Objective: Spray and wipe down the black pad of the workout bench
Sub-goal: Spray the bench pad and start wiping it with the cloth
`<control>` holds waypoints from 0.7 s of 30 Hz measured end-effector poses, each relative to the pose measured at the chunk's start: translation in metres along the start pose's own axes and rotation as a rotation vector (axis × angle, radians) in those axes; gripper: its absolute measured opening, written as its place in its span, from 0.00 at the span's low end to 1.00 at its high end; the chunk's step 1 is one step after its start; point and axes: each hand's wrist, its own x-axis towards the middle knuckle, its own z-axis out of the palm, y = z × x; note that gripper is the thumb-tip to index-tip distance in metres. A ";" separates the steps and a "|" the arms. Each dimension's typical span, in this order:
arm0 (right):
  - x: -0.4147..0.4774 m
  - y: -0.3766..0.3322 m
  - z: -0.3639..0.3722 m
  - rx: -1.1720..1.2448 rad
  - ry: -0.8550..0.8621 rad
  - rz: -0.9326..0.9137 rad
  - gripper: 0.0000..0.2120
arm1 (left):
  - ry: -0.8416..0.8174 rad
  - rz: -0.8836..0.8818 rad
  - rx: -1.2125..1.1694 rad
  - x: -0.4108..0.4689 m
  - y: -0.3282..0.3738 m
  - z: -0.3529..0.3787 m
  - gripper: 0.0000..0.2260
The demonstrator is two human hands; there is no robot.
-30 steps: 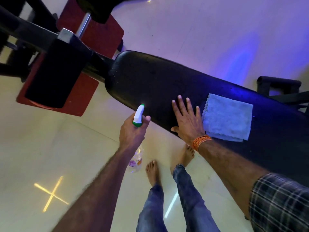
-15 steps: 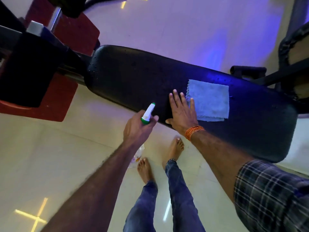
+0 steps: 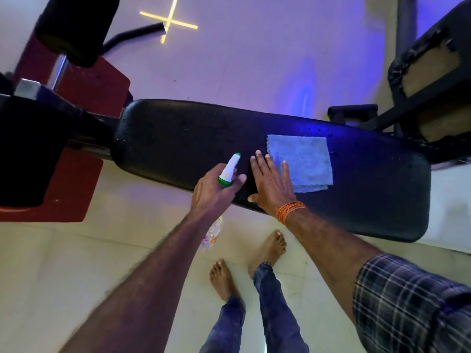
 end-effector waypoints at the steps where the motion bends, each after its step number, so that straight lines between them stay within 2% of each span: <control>1: 0.000 -0.001 0.000 0.000 -0.007 0.001 0.51 | -0.017 -0.013 0.023 -0.003 -0.007 -0.001 0.12; 4: 0.000 -0.004 0.000 -0.006 -0.012 0.005 0.51 | -0.062 -0.053 0.116 -0.020 -0.026 -0.002 0.13; 7: -0.001 -0.003 0.000 0.006 -0.005 -0.004 0.52 | -0.092 -0.048 0.099 -0.033 -0.035 0.001 0.12; 10: -0.001 -0.001 -0.002 0.023 0.012 -0.003 0.53 | 0.000 -0.071 0.073 -0.014 -0.022 0.001 0.14; 13: 0.000 0.002 -0.003 0.061 0.011 0.020 0.55 | -0.004 -0.047 -0.064 0.015 -0.003 0.002 0.18; 17: 0.004 0.003 -0.004 0.070 -0.005 0.032 0.56 | -0.005 -0.012 0.089 0.034 0.015 0.007 0.16; 21: 0.008 0.005 -0.005 0.071 -0.022 -0.006 0.56 | 0.026 0.014 0.015 0.035 0.026 0.010 0.16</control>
